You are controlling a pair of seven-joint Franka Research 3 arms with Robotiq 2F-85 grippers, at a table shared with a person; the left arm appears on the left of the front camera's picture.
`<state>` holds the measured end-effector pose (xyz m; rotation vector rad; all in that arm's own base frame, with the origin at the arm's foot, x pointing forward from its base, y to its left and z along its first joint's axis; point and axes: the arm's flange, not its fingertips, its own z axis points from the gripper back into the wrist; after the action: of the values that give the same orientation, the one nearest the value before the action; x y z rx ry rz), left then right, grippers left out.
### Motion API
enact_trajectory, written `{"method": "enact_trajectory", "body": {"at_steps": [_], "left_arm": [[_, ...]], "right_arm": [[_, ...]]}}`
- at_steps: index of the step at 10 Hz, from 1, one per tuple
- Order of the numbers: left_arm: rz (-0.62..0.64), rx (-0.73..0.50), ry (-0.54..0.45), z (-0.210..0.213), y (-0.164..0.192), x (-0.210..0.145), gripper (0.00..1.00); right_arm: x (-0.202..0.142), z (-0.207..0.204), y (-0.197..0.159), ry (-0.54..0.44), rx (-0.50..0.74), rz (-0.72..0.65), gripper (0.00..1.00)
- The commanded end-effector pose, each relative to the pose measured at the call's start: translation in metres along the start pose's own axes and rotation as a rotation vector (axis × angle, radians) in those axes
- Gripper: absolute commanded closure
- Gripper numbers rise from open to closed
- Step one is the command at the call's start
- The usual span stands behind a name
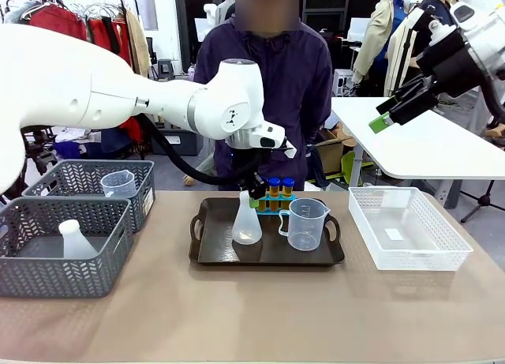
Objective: Prepare the laboratory tools.
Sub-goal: Pick up one Small flask and place it on the Handle tray.
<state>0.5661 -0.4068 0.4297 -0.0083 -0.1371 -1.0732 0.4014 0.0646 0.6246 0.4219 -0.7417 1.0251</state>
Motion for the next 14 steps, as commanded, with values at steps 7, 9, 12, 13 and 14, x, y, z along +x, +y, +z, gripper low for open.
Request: {"method": "enact_trajectory", "body": {"at_steps": [7, 9, 12, 13, 14], "left_arm": [[-0.001, -0.025, 0.002, -0.0055, 0.0014, -0.0079, 0.23], [-0.002, -0.027, 0.003, -0.0051, 0.0016, -0.0087, 0.00], [-0.002, -0.033, 0.001, -0.0051, 0.0015, -0.0103, 0.00], [-0.004, -0.033, 0.000, -0.0052, 0.0019, -0.0106, 0.00], [-0.005, -0.036, 0.002, -0.0042, 0.0020, -0.0114, 0.00]], "right_arm": [[0.0007, 0.0000, -0.0002, -0.010, 0.003, 0.003, 0.00], [0.0007, 0.0000, -0.0002, -0.010, 0.003, 0.003, 0.00], [0.0007, 0.0000, -0.0002, -0.010, 0.003, 0.003, 0.00], [0.0007, 0.0000, -0.0002, -0.010, 0.003, 0.003, 0.00], [0.0007, 0.0000, -0.0002, -0.010, 0.003, 0.003, 0.00]]}}
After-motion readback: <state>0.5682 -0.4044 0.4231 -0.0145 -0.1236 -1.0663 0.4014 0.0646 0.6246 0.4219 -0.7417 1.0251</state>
